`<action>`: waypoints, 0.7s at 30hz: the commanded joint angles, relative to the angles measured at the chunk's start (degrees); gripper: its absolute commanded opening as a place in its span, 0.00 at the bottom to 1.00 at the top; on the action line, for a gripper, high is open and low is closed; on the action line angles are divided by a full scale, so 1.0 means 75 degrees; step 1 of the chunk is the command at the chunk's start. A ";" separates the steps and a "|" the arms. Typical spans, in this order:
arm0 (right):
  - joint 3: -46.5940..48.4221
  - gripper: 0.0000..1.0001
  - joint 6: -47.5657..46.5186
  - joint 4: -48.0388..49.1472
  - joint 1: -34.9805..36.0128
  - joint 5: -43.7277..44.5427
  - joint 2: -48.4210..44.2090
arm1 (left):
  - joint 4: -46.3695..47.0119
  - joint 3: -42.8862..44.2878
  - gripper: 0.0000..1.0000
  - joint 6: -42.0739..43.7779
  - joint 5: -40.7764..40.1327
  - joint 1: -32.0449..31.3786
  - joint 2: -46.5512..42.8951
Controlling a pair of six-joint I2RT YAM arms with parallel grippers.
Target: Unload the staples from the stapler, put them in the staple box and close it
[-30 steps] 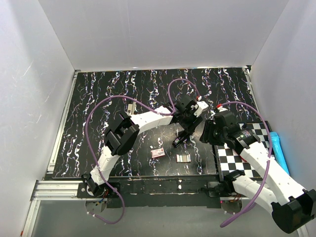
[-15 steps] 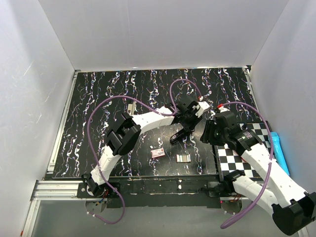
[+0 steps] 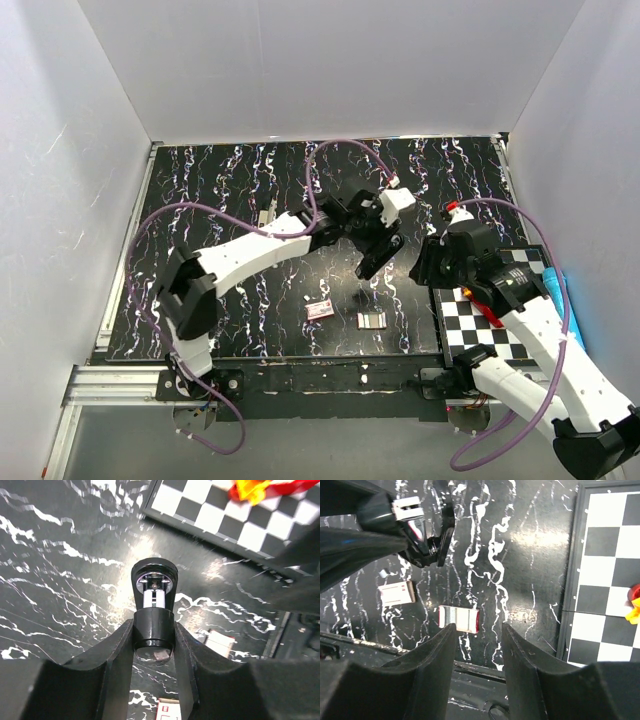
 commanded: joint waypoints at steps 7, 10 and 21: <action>0.1436 0.46 -0.1155 0.0115 0.0021 -0.1505 -0.0027 | 0.0090 -0.0721 0.00 0.0396 0.1845 0.0142 -0.2377; 0.1834 0.45 -0.1436 0.0103 0.0021 -0.1951 -0.0039 | 0.0078 -0.1026 0.00 0.0454 0.2267 0.0165 -0.2857; 0.2726 0.49 -0.2421 0.0185 0.0150 -0.3392 0.0323 | -0.0016 -0.2116 0.00 0.0396 0.3826 0.0435 -0.4404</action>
